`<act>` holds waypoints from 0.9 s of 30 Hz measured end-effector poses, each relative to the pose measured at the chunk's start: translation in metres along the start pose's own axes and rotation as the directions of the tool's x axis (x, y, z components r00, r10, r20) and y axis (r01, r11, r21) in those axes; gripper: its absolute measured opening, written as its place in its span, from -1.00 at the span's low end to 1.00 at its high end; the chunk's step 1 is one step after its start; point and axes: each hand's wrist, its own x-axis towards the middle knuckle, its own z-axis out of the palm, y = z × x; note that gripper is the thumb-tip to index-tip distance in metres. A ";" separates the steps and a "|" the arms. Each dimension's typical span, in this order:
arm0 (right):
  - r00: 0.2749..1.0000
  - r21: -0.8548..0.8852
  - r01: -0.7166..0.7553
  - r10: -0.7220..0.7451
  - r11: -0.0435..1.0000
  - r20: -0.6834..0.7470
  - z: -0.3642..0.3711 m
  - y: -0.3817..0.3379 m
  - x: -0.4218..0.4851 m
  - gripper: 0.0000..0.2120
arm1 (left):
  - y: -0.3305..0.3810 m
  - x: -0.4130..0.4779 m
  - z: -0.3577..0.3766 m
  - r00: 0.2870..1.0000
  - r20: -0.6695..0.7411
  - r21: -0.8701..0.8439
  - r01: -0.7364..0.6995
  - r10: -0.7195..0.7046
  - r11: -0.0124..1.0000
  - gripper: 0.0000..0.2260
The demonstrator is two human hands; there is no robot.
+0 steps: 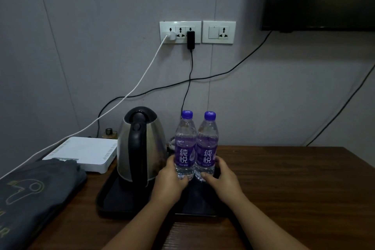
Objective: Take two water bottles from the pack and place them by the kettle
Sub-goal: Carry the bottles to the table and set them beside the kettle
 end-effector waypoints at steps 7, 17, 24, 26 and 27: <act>1.000 0.021 0.001 -0.001 1.000 -0.007 0.001 0.002 0.001 -0.30 | 0.002 0.002 0.001 1.000 -0.024 -0.015 0.003 -0.004 1.000 -0.43; 1.000 0.029 -0.001 0.001 1.000 -0.008 0.001 0.001 0.000 -0.30 | 0.003 0.000 0.001 1.000 -0.023 -0.011 0.006 -0.006 1.000 -0.43; 1.000 0.025 -0.001 0.001 1.000 0.005 -0.001 -0.004 -0.003 -0.31 | 0.000 0.000 0.002 1.000 -0.020 -0.034 0.013 -0.013 0.999 -0.41; 1.000 0.030 -0.007 0.007 1.000 0.017 -0.002 -0.004 -0.004 -0.30 | 0.000 0.001 0.002 1.000 -0.020 -0.030 0.009 -0.010 1.000 -0.42; 1.000 0.028 -0.005 0.004 1.000 0.024 -0.002 -0.004 -0.003 -0.29 | 0.000 0.001 0.002 1.000 -0.018 -0.032 0.010 -0.010 0.999 -0.42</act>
